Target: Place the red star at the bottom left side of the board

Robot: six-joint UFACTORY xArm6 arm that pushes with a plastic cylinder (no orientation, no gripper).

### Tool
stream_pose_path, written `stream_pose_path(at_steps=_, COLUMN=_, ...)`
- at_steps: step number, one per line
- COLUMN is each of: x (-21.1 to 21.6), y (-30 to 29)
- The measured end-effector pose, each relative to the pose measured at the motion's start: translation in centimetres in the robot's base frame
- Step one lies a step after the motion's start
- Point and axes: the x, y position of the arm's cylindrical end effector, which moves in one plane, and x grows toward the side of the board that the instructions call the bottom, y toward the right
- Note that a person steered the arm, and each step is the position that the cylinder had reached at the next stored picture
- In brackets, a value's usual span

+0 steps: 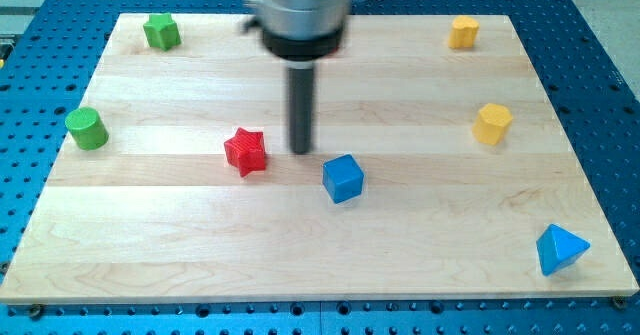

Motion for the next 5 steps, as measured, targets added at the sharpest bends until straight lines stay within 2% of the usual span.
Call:
stream_pose_path(at_steps=1, x=5.6, y=-9.2)
stream_pose_path(at_steps=2, x=11.7, y=-14.1)
stream_pose_path(at_steps=3, x=7.6, y=-8.5)
stream_pose_path(at_steps=4, x=1.4, y=-10.4)
stream_pose_path(at_steps=5, x=5.0, y=-16.1)
